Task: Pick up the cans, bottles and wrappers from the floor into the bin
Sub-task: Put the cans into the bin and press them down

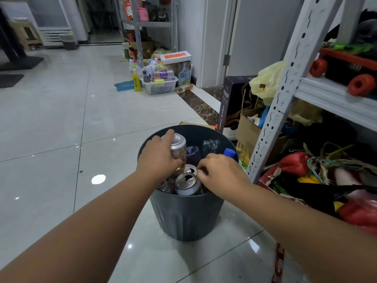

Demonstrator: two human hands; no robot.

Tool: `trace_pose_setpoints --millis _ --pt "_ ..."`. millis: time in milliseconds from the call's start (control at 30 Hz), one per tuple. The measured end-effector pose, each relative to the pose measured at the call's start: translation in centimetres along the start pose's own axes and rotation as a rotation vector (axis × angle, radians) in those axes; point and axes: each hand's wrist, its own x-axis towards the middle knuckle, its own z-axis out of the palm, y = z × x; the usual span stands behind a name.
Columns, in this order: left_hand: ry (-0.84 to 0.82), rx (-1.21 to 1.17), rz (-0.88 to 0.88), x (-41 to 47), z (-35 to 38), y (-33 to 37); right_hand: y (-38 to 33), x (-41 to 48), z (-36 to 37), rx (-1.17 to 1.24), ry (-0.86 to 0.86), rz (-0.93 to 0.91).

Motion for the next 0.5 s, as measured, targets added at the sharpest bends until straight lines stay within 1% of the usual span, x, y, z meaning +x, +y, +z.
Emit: trace_pose_setpoints --millis 133,233,300,367,433,500 --pt "-0.046 0.131 0.014 0.5 -1.1 0.1 0.8 -0.3 0.1 0.020 -0.001 0.011" --pt "-0.066 0.242 0.107 1.0 -1.8 0.4 0.8 -0.5 0.1 0.025 0.013 0.008" --pt "-0.111 0.340 0.155 1.3 -2.0 0.6 0.7 -0.5 0.0 0.032 0.020 0.014" --pt "-0.185 0.424 0.151 1.3 -1.5 1.2 0.7 -0.6 -0.2 0.029 0.020 0.020" --pt "-0.264 0.447 0.127 1.2 -0.8 1.9 0.8 -0.7 -0.2 0.035 0.018 0.023" --pt "-0.317 0.378 0.095 1.3 -0.2 2.3 0.9 -0.9 -0.3 0.041 0.011 0.030"
